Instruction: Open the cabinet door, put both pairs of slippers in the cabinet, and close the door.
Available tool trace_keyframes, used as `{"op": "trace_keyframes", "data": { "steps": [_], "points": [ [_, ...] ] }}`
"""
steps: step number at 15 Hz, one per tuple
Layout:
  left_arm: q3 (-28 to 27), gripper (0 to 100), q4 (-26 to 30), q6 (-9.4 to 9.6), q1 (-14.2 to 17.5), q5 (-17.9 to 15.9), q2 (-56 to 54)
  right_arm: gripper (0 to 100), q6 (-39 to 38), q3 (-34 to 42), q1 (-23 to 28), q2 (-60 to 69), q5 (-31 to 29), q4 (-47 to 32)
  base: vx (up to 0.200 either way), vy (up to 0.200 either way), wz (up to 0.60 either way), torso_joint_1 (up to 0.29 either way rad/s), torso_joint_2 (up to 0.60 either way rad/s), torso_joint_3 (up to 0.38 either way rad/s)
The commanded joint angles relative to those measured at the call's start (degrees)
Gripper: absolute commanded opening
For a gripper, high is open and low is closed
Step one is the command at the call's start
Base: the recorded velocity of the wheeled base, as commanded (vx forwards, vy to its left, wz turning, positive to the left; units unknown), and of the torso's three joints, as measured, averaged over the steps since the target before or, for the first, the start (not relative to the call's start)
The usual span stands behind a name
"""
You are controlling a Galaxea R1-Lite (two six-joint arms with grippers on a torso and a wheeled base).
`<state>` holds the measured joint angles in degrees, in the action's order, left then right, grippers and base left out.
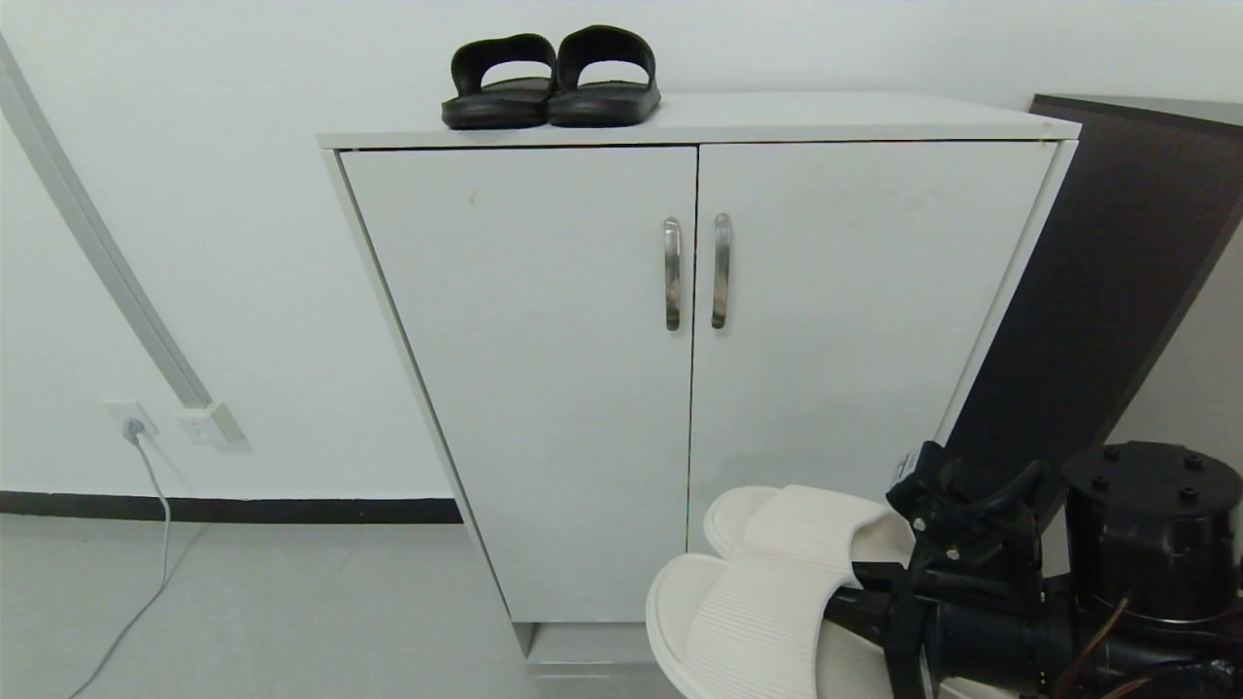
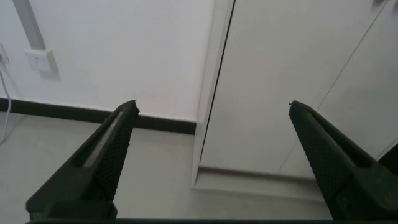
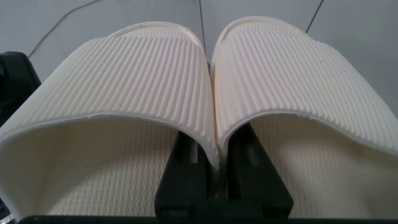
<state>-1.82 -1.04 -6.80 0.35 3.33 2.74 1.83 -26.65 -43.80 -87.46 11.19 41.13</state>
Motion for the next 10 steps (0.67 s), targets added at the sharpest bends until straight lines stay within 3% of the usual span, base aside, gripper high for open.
{"op": "trace_keyframes", "data": {
  "steps": [1, 3, 4, 5, 7, 8, 9, 10],
  "points": [
    [-12.2, 100, -0.7, -4.27, 0.2, 0.1, 7.3, 0, 0.0, 0.0, -0.1, -0.2, 0.1, 0.1, 0.000, 0.000, 0.00, 0.000, 0.00, 0.000],
    [-14.6, 100, -1.2, -4.10, -0.8, -3.0, 14.3, 0, 0.2, 0.1, -0.5, -0.3, 0.1, 0.5, 0.000, 0.000, 0.00, 0.000, 0.00, 0.000],
    [-14.7, 100, -4.1, -4.27, -2.2, -8.5, 21.8, 0, 0.8, 0.3, -0.5, -0.2, 0.1, 0.8, 0.000, 0.000, 0.00, 0.000, 0.00, 0.000],
    [-14.4, 100, -7.7, -4.18, -2.6, -11.2, 27.3, 0, 0.8, 0.4, -0.5, -0.3, 0.1, 1.7, 0.000, 0.000, 0.00, 0.000, 0.00, 0.000],
    [-14.2, 100, -17.0, -4.36, -3.4, -20.4, 37.8, 0, 0.7, 0.5, -0.5, -0.3, 0.0, 2.7, 0.000, 0.000, 0.00, 0.000, 0.00, 0.000],
    [-14.2, 100, -19.5, -4.36, -3.5, -22.5, 40.3, 0, 0.7, 0.5, -0.5, -0.5, 0.0, 2.8, 0.000, 0.000, 0.00, 0.000, 0.00, 0.000],
    [-15.1, 100, -25.9, -4.27, -4.5, -25.0, 46.8, 0, 0.7, 0.2, -0.5, -1.1, -0.1, 2.8, 0.000, 0.000, 0.00, 0.000, 0.00, 0.000],
    [-16.8, 100, -29.4, -4.97, -8.4, -25.0, 51.7, 0, 0.7, 0.1, -0.5, -1.8, -0.1, 3.5, 0.000, 0.000, 0.00, 0.000, 0.00, 0.000]
  ]
}}
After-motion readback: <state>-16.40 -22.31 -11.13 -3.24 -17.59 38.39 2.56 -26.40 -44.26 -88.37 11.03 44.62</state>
